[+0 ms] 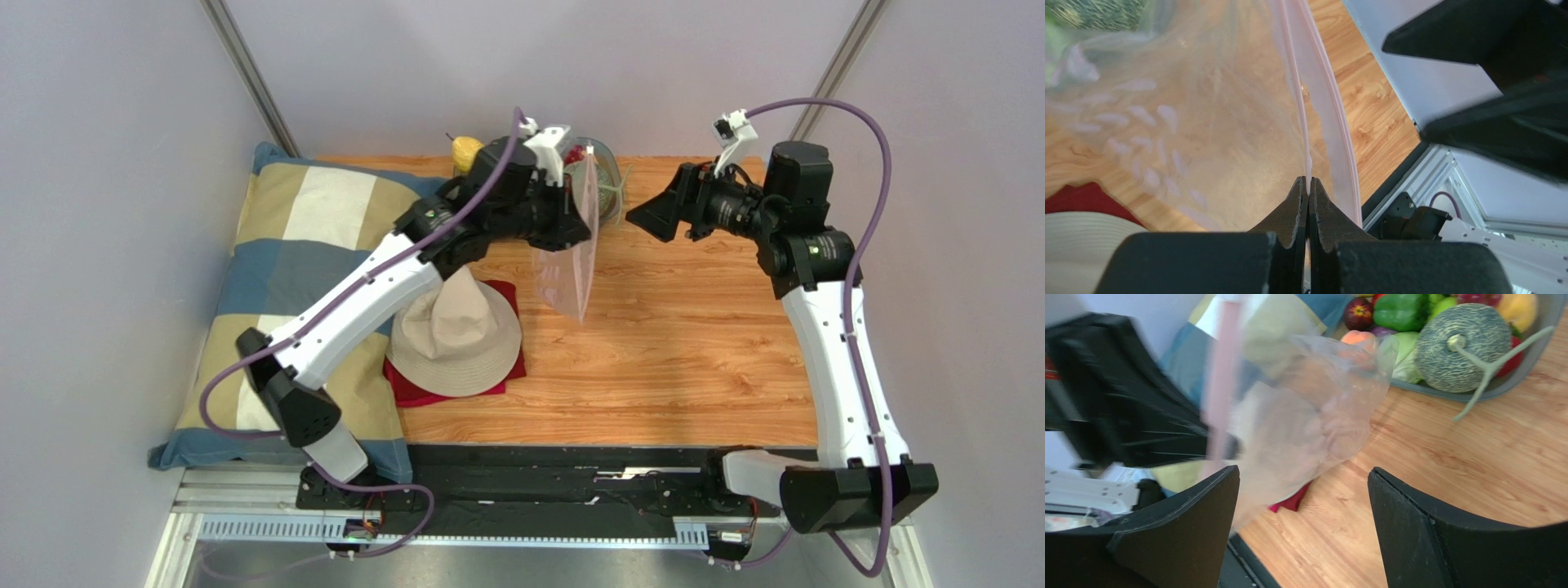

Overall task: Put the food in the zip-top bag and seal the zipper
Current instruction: Open the zipper of the food storage bag at the center of the board.

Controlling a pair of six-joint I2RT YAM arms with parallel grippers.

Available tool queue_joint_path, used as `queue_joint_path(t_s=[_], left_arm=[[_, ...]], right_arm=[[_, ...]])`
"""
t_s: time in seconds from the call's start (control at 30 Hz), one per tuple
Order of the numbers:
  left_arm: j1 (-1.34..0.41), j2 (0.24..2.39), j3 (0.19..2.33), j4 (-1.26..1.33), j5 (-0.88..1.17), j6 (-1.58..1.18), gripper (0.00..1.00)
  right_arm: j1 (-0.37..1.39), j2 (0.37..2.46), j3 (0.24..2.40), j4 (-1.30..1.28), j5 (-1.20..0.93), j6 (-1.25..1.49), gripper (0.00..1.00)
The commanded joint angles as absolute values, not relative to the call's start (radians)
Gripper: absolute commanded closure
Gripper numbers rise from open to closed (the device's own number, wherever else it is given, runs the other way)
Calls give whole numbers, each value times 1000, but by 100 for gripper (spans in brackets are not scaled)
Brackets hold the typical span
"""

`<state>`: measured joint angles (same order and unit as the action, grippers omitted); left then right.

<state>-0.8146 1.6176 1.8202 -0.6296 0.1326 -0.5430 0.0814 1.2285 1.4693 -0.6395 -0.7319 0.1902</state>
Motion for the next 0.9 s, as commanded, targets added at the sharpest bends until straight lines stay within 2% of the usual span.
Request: queue_joint_path(t_s=[0.0, 0.13, 0.27, 0.4, 0.5, 0.53, 0.7, 0.87], left_arm=[[-851, 1724, 1943, -709, 49, -641, 100], [-857, 1796, 1994, -687, 51, -663, 100], [-864, 1813, 2006, -661, 77, -676, 100], [-864, 1812, 1999, -655, 97, -678, 100], [-864, 1792, 1984, -658, 91, -658, 100], [-858, 1781, 1976, -666, 86, -637, 100], [-781, 1685, 1904, -709, 118, -582, 100], [-672, 1626, 1893, -802, 150, -466, 100]], right_arm=[[87, 1160, 1402, -575, -787, 342, 20], [106, 1140, 1341, -563, -758, 335, 20], [136, 1146, 1296, -592, -631, 264, 21], [170, 1187, 1290, -606, -575, 230, 29], [178, 1221, 1299, -635, -564, 198, 48], [178, 1226, 1302, -650, -561, 172, 60], [176, 1232, 1312, -736, -522, 101, 98], [163, 1246, 1354, -813, -462, 31, 100]])
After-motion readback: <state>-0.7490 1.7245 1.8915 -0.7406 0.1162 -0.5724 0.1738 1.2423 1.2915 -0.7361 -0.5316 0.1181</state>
